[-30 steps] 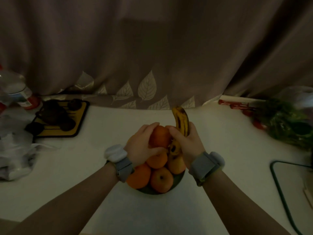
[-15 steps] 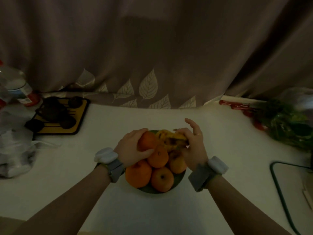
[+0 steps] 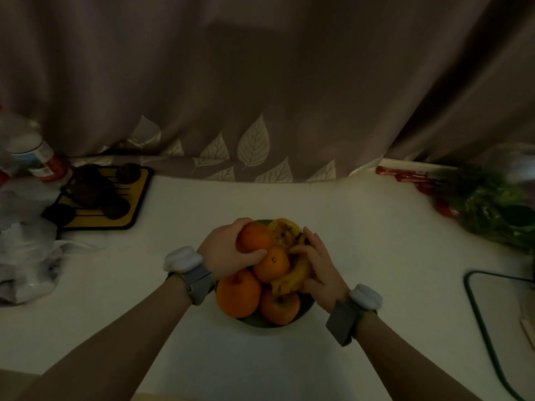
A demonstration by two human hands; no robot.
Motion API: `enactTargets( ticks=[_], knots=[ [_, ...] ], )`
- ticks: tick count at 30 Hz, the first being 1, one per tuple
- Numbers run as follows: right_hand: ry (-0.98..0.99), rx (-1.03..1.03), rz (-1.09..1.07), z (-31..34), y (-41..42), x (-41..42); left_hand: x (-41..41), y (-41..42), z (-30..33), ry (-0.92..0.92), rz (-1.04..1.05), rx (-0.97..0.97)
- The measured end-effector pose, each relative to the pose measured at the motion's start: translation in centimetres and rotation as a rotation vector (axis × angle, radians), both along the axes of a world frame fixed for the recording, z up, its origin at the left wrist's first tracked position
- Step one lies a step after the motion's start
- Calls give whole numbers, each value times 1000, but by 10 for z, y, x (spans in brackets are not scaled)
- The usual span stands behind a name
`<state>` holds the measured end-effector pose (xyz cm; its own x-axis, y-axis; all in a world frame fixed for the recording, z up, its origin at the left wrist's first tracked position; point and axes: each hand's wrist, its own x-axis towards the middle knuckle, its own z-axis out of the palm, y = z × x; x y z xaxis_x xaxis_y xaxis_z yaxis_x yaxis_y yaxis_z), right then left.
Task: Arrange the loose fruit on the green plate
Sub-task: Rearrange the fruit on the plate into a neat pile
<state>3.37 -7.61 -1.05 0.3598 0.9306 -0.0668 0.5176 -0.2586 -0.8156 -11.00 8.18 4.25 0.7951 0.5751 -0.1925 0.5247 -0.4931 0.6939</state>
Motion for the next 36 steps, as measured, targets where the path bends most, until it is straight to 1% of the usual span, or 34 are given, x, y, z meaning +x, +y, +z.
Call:
enactTargets(
  ticks=[2,5,7,9,12,15,17,20,26,28,31,32,33,35,36],
  knots=[
    [118,16,-57,5,0,0,1,0,0,9,3,-4],
    [198,62,-8,2,2,1,2,1,-3,17,-4,-11],
    [162,74,53,1,9,-1,4,1,-3,12,-9,-14],
    [121,52,48,1,17,-5,5,2,-4,19,-11,-19],
    [-18,-6,55,-1,24,-2,6,6,-7,49,5,-36],
    [-68,-44,106,1,26,2,8,6,-8,41,-12,-35],
    [-102,-67,80,0,28,2,11,6,-8,39,-28,-28],
    [-84,-35,18,-5,29,2,13,7,-7,51,-30,-35],
    [-249,-54,49,1,33,1,16,9,-12,5,-15,-37],
    [-329,-56,-15,0,31,-1,18,8,-11,1,0,-30],
    [-451,-119,-290,2,27,-3,22,6,-12,-26,28,-31],
    [-500,-142,-325,2,26,-2,22,5,-13,-36,31,-23],
    [-531,-187,-314,2,25,-2,23,4,-13,-44,33,-17],
    [-516,-263,-284,2,27,0,23,4,-13,-66,30,-8],
    [-489,-268,-299,2,28,2,23,4,-13,-71,27,-5]
  ],
)
